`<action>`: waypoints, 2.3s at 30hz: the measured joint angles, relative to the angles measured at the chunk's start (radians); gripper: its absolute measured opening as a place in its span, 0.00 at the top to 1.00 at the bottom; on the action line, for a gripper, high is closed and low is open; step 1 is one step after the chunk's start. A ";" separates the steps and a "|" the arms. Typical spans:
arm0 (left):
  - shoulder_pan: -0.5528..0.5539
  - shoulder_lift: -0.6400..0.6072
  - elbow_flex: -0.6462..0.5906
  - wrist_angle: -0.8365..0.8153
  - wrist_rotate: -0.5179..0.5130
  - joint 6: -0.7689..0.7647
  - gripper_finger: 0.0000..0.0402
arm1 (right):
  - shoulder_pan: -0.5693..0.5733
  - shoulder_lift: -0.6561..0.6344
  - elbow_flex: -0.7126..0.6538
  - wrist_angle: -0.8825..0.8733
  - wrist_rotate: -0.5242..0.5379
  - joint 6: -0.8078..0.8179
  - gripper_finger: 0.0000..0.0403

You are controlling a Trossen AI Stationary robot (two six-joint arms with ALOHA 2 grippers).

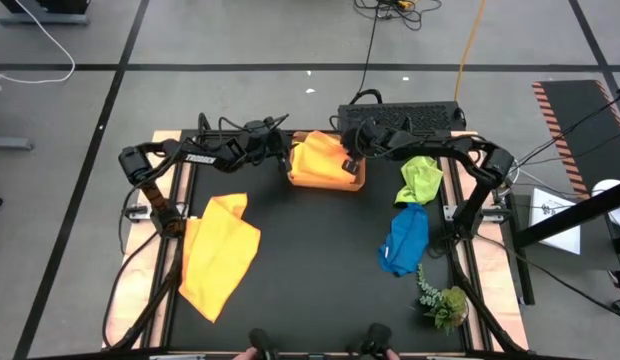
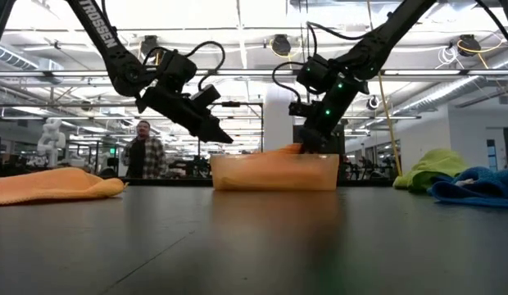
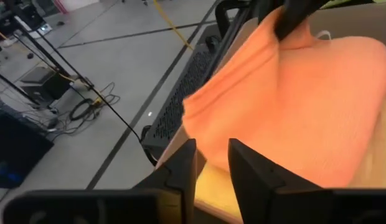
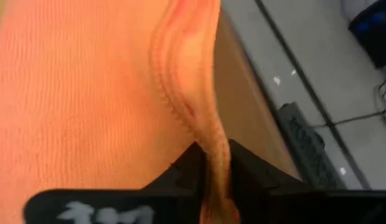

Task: Fold microfiber towels
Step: Put the orange towel in the orange bin, then fold the orange towel

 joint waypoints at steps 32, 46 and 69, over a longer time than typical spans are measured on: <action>-0.154 -0.799 -0.642 0.195 0.118 -0.248 0.72 | 0.357 -0.424 -0.608 1.046 -0.091 0.038 0.60; -0.168 -0.807 -0.755 0.385 0.041 -0.252 0.72 | 0.406 -0.283 -0.755 1.361 -0.080 -0.017 0.60; -0.139 -1.338 -0.754 -0.005 0.048 -0.299 0.72 | 0.401 -0.311 -0.753 1.348 -0.082 0.013 0.60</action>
